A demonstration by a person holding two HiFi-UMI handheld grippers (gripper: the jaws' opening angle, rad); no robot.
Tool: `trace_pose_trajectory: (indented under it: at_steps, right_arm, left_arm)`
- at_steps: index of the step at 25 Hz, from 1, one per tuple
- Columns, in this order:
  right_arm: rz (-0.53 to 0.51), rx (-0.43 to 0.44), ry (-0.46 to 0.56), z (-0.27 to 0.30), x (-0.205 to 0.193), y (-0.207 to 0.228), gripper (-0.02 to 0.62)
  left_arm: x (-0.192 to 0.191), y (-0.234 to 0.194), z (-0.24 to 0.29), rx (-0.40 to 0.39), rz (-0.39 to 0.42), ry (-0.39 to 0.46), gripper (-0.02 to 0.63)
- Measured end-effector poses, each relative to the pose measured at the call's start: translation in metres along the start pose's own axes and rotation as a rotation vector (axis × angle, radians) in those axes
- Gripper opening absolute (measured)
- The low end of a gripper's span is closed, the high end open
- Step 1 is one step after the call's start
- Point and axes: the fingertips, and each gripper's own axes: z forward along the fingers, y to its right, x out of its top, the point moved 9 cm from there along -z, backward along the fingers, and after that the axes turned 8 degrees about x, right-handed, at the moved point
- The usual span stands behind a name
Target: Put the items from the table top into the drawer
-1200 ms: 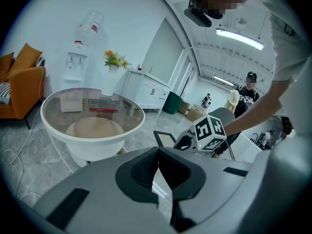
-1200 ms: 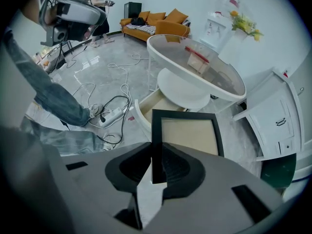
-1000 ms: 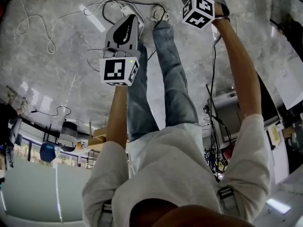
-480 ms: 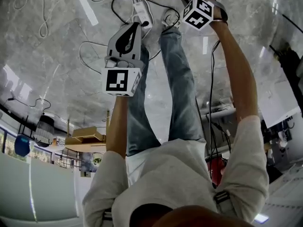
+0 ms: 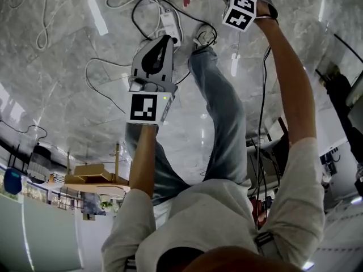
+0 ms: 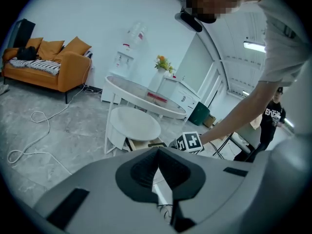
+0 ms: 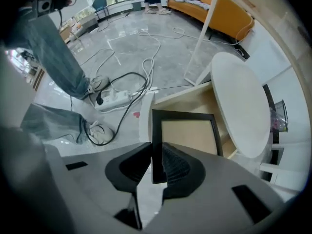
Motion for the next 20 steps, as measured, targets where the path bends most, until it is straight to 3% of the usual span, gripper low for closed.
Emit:
trace_pose_trajectory:
  at_steps: [5, 11, 15, 20]
  right_arm:
    - [-0.198, 0.036, -0.083, 0.021, 0.003, 0.014, 0.09]
    - [-0.34, 0.058, -0.133, 0.047, 0.01, 0.03, 0.089]
    - [-0.343, 0.09, -0.124, 0.068, 0.018, 0.037, 0.089]
    - [-0.334, 0.127, -0.111, 0.088, 0.018, 0.037, 0.087]
  left_arm:
    - [-0.007, -0.01, 0.017, 0.005, -0.017, 0.053, 0.015]
    - [-0.016, -0.021, 0.037, 0.023, -0.034, 0.094, 0.015]
    - [-0.023, -0.026, 0.049, 0.034, -0.053, 0.08, 0.015]
    - [-0.014, -0.03, 0.058, 0.048, -0.094, 0.126, 0.015]
